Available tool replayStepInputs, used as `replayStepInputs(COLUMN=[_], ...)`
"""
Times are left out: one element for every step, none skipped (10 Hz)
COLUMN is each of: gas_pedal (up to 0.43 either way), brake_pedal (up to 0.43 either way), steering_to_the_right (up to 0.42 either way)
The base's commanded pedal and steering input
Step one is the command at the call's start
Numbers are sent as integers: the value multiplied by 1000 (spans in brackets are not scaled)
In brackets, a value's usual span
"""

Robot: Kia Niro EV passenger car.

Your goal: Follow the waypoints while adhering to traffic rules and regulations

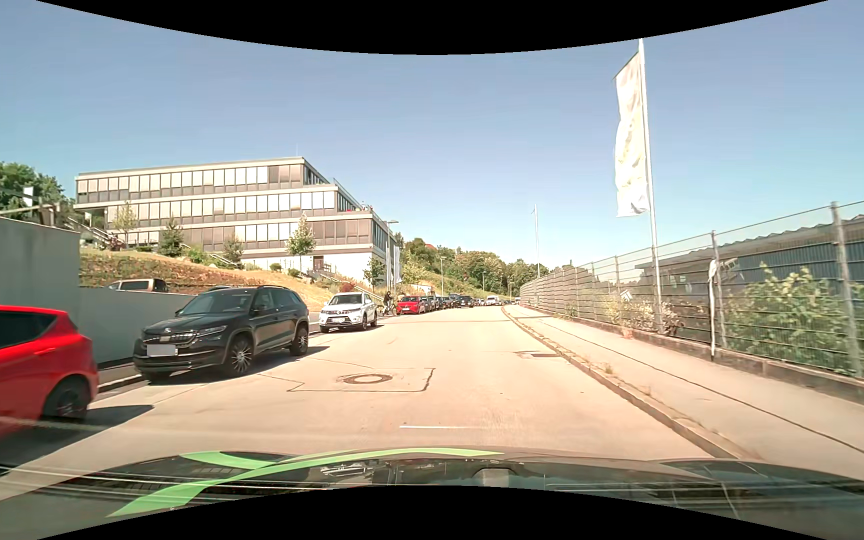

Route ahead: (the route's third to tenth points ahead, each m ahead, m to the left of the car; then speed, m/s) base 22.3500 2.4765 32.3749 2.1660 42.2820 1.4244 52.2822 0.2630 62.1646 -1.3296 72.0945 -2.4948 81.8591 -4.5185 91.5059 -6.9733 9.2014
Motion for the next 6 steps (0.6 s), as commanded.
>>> replayStepInputs(gas_pedal=[150, 150, 150, 138, 87, 39], brake_pedal=[0, 0, 0, 0, 0, 0], steering_to_the_right=[3, 3, 3, 3, 3, 4])
